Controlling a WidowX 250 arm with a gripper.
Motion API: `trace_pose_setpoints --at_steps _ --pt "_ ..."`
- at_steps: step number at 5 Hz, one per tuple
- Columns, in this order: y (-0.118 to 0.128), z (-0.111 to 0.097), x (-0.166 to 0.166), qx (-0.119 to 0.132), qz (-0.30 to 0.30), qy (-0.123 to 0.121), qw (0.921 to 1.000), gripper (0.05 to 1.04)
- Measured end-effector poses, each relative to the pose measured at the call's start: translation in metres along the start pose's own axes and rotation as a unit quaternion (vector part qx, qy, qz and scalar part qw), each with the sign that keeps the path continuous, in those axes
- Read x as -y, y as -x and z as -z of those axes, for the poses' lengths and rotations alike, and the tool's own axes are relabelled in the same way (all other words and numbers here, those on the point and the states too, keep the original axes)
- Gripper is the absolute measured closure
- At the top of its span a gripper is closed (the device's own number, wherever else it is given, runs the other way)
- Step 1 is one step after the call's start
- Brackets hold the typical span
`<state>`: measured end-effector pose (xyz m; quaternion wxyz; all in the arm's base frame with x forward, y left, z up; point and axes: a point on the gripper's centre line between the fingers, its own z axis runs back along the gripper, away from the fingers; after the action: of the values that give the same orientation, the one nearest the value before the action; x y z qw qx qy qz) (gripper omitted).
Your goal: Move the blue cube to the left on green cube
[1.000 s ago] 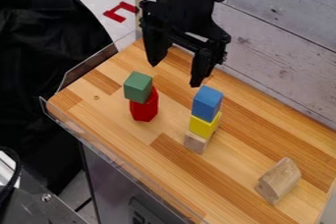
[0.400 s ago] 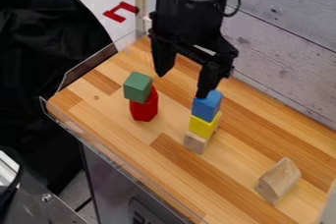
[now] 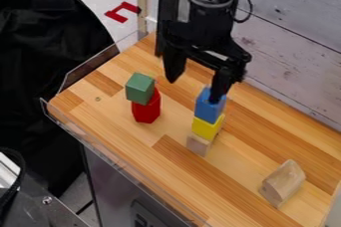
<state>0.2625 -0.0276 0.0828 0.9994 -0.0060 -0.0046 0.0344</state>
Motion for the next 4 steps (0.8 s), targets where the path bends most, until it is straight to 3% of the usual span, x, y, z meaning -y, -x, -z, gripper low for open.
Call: trace_pose_setpoints --at_steps 2,4 --pt "-0.012 0.014 -0.004 -0.022 -0.028 0.004 0.9993 0.083" --pt "-0.012 0.017 -0.001 -0.024 -0.026 -0.003 0.9994 0.083"
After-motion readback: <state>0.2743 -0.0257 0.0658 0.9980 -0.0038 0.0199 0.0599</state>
